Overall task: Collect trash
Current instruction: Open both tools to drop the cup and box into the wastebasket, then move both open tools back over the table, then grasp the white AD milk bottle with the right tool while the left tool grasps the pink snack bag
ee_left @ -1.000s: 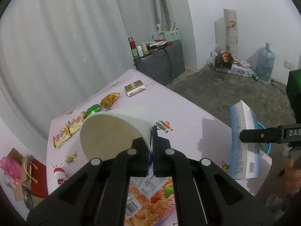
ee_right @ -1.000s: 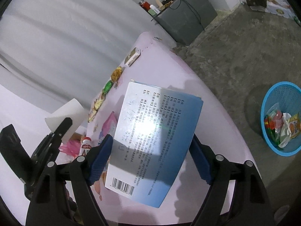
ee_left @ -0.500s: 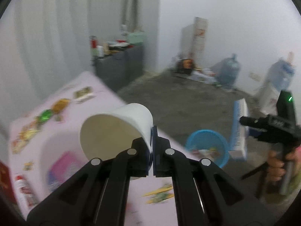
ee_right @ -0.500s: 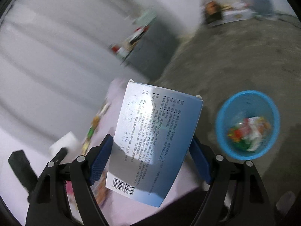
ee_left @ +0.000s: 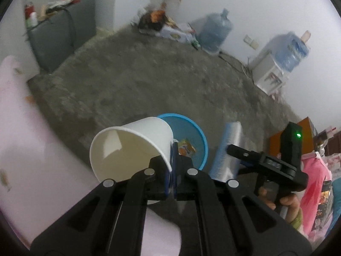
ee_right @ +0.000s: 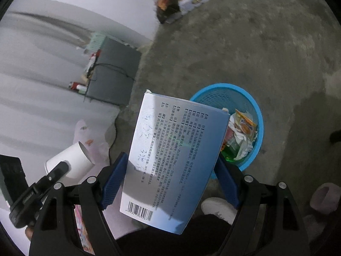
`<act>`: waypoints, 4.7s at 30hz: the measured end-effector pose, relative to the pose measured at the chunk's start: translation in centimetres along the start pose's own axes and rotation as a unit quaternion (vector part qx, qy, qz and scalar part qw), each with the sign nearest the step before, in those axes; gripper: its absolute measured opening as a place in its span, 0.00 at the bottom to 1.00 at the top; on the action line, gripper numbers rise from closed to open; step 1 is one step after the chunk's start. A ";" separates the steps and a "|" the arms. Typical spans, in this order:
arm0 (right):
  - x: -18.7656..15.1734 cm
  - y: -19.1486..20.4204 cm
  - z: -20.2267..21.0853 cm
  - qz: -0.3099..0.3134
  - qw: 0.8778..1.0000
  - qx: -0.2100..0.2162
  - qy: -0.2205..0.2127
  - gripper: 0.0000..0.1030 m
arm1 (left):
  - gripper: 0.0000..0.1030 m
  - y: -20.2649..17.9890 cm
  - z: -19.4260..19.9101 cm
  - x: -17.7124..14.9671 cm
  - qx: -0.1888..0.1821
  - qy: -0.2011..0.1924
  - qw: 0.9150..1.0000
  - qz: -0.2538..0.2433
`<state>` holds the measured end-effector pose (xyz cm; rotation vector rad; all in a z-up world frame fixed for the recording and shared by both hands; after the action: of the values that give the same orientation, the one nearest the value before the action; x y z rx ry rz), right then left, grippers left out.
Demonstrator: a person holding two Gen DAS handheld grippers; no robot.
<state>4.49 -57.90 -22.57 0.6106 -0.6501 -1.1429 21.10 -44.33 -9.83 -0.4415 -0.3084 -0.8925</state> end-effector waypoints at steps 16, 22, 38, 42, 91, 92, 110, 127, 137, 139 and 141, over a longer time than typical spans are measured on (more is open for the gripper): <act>-2.7 -10.0 -6.8 -0.073 0.992 -0.089 0.049 0.85 | 0.57 0.9 -5.1 -0.8 -0.005 0.018 0.998 0.059; -3.1 -5.5 -2.0 0.020 0.994 -0.110 0.013 0.85 | 0.67 1.7 1.6 -3.2 -0.030 -0.031 0.996 0.081; -8.9 14.9 5.3 0.320 0.934 -0.144 -0.071 0.94 | 0.75 10.8 23.1 -15.5 0.088 -0.193 0.966 0.148; -11.3 17.9 5.8 0.381 0.904 -0.172 -0.092 0.94 | 0.77 14.5 28.5 -19.6 0.139 -0.242 0.942 0.188; -50.9 44.8 -12.7 0.513 0.755 0.096 0.397 0.82 | 0.80 33.9 38.8 -46.7 0.281 -0.293 0.756 0.513; -52.2 44.8 -14.1 0.513 0.753 0.080 0.404 0.82 | 0.80 33.8 38.9 -47.0 0.281 -0.294 0.755 0.514; -56.8 42.8 -17.5 0.499 0.738 0.051 0.451 0.60 | 0.80 32.3 39.1 -48.5 0.262 -0.303 0.754 0.520; -33.4 37.8 -5.7 0.475 0.830 0.088 0.280 0.59 | 0.78 28.8 32.7 -38.8 0.125 -0.283 0.838 0.450; -34.9 32.8 -8.8 0.548 0.792 0.015 0.268 0.59 | 0.59 28.6 23.9 -32.8 0.048 -0.196 0.869 0.451; -35.0 32.5 -8.9 0.549 0.790 0.013 0.272 0.59 | 0.55 29.1 23.3 -32.7 0.048 -0.192 0.863 0.466; -35.0 32.4 -9.0 0.546 0.792 0.018 0.274 0.59 | 0.51 29.3 22.7 -32.5 0.039 -0.190 0.858 0.476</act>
<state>21.43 -14.11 -10.36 0.4375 -0.3903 0.1550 23.59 4.91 -11.30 -0.6106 -0.4249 0.1911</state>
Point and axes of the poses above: each gripper's, at about its wrist camera, not at the fingertips, and z roughly against the way its jaws point, y to its left, x to its top, the point moved 8 cm from there along -z, roughly the way its jaws point, and after that the axes turned 2 degrees about x, right-handed, at the moved point
